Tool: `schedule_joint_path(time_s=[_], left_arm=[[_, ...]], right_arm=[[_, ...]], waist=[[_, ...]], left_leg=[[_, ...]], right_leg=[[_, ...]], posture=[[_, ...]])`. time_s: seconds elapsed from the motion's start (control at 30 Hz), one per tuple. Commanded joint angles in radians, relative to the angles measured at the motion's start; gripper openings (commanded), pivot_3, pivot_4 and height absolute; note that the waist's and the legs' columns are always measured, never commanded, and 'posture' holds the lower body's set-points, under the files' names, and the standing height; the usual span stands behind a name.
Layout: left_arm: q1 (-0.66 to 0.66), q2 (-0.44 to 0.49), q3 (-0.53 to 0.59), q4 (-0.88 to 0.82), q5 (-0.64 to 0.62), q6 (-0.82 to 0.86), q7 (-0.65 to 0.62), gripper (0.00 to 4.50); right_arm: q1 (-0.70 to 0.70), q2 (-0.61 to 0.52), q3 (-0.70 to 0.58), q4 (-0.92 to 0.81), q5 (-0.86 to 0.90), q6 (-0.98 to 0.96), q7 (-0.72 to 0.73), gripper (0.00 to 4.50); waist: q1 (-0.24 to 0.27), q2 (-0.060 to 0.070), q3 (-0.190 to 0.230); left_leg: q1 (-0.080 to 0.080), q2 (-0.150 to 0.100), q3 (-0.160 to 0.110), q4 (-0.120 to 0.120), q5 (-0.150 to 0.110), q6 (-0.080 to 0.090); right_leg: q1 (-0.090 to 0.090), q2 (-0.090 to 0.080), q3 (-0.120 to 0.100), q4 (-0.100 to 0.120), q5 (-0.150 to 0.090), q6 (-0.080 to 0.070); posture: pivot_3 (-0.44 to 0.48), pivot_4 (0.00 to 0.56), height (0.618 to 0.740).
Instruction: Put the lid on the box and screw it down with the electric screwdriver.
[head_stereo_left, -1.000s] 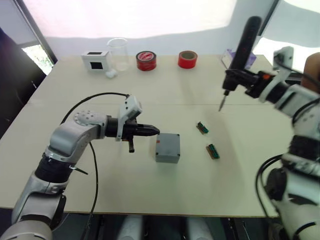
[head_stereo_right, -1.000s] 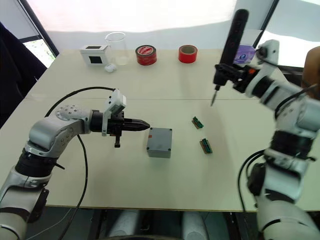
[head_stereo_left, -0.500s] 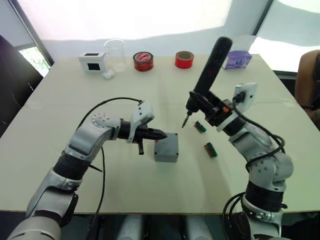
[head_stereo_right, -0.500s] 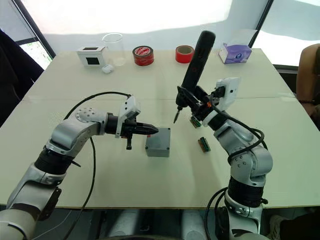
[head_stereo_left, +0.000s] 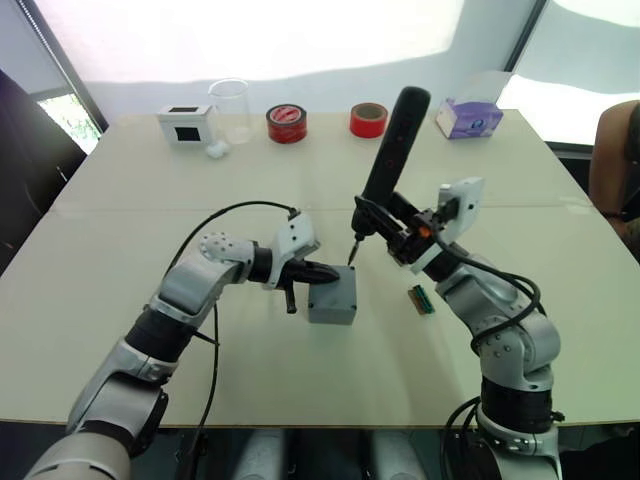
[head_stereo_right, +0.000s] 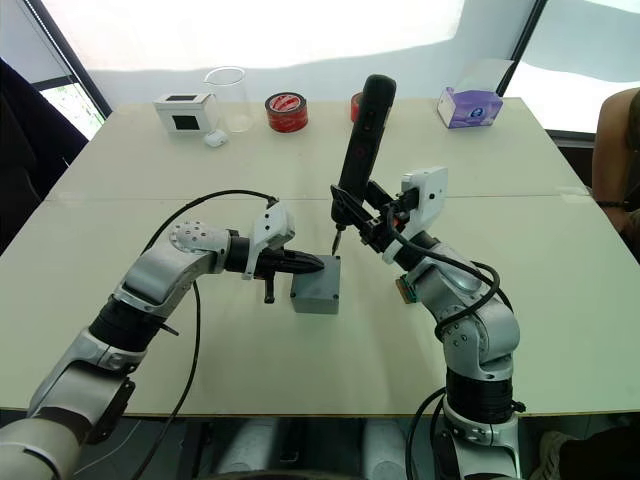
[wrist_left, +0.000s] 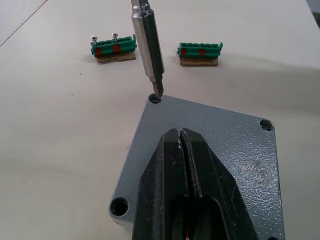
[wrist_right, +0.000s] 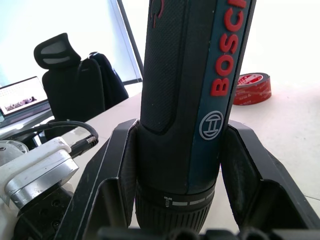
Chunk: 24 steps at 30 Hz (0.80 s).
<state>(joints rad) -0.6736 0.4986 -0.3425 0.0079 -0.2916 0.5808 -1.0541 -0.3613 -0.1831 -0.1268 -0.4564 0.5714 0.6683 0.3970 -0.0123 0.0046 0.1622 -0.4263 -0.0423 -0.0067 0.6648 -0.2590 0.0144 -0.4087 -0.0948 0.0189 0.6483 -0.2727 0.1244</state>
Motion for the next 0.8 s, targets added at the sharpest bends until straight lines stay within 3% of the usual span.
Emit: schedule_joint_path(time_s=[0.03, 0.47, 0.63, 0.8], left_arm=[[0.019, 0.010, -0.007, -0.010, 0.017, 0.020, -0.001, 0.00], [0.035, 0.023, -0.006, -0.039, 0.015, 0.047, -0.009, 0.00], [0.043, 0.037, -0.024, -0.029, 0.036, 0.033, -0.016, 0.00], [0.059, 0.037, -0.019, -0.023, 0.036, 0.039, -0.015, 0.00]], right_arm=[[0.000, -0.015, 0.006, -0.022, -0.010, -0.060, 0.002, 1.79], [0.052, -0.043, 0.064, 0.046, -0.085, -0.174, 0.027, 1.79], [0.099, -0.081, 0.145, 0.069, -0.138, -0.171, 0.058, 1.79], [0.129, -0.133, 0.224, 0.113, -0.192, -0.107, 0.043, 1.79]], waist=[[0.000, 0.000, 0.000], [0.000, 0.000, 0.000], [0.000, -0.001, -0.001], [-0.001, -0.010, -0.009]], left_leg=[[0.000, 0.000, 0.000, 0.000, 0.000, 0.000], [0.001, 0.000, 0.000, 0.000, 0.000, 0.000], [0.002, 0.001, 0.000, 0.000, 0.000, 0.000], [0.019, 0.002, 0.000, -0.004, -0.001, 0.001]], right_leg=[[0.000, 0.000, 0.000, 0.000, 0.000, 0.000], [0.001, 0.000, 0.000, 0.000, 0.000, 0.000], [0.002, 0.001, 0.000, 0.000, 0.000, 0.000], [0.019, 0.001, 0.000, -0.004, -0.002, -0.002]], posture=[[0.000, 0.150, 0.740], [0.000, 0.150, 0.740], [0.000, 0.150, 0.740], [0.000, 0.150, 0.740]])
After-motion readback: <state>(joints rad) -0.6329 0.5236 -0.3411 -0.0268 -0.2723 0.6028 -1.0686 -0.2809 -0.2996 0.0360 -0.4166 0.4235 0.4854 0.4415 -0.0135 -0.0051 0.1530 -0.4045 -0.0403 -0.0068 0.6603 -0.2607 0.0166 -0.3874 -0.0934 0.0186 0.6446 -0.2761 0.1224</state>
